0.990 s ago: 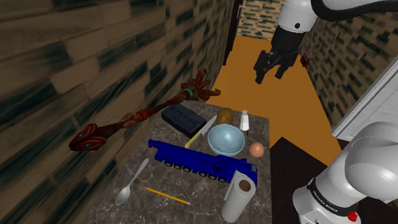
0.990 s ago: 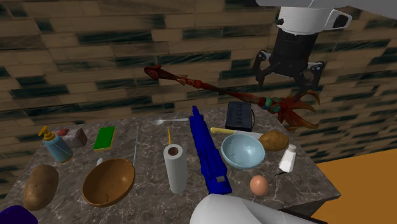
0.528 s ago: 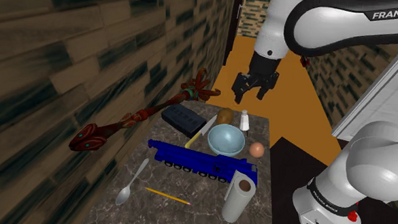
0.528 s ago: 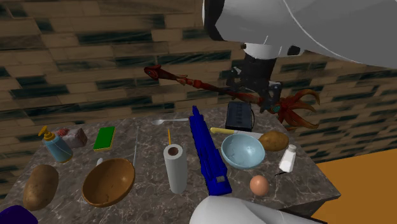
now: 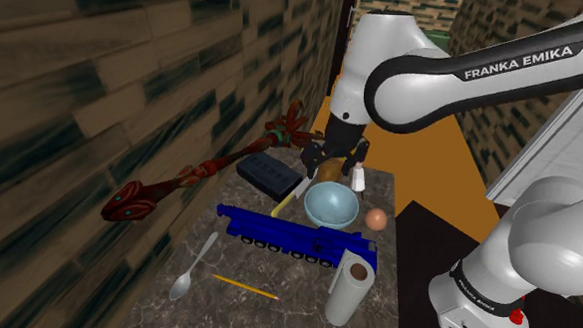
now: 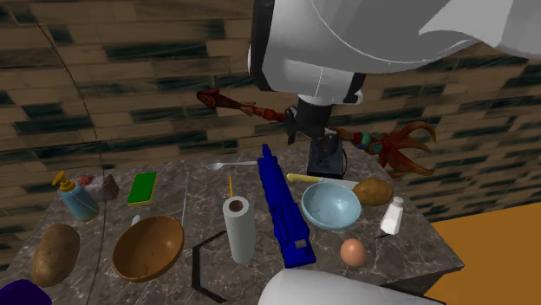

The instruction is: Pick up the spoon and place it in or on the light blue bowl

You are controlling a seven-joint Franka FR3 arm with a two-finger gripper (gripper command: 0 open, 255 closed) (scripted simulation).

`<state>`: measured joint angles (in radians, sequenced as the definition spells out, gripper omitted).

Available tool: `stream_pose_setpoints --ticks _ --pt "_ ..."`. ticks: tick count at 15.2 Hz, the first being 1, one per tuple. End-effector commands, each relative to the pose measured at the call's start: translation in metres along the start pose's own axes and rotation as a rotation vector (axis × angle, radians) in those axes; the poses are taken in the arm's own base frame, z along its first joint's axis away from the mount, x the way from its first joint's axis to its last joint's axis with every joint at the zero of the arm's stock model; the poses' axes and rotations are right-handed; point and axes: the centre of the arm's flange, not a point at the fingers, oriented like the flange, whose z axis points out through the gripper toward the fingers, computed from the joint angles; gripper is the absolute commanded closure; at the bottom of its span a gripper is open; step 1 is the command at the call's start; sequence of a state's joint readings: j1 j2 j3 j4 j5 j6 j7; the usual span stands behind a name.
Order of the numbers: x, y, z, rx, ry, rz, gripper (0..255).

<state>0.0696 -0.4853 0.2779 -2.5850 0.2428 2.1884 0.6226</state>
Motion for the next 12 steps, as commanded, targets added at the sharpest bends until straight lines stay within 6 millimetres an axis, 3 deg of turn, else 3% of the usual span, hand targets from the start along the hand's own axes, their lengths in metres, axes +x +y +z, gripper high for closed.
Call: stream_pose_setpoints --ticks 1,12 --pt "-0.005 -0.017 0.017 0.015 -0.003 0.028 0" --pt "-0.004 -0.114 0.114 0.084 -0.024 0.170 0"
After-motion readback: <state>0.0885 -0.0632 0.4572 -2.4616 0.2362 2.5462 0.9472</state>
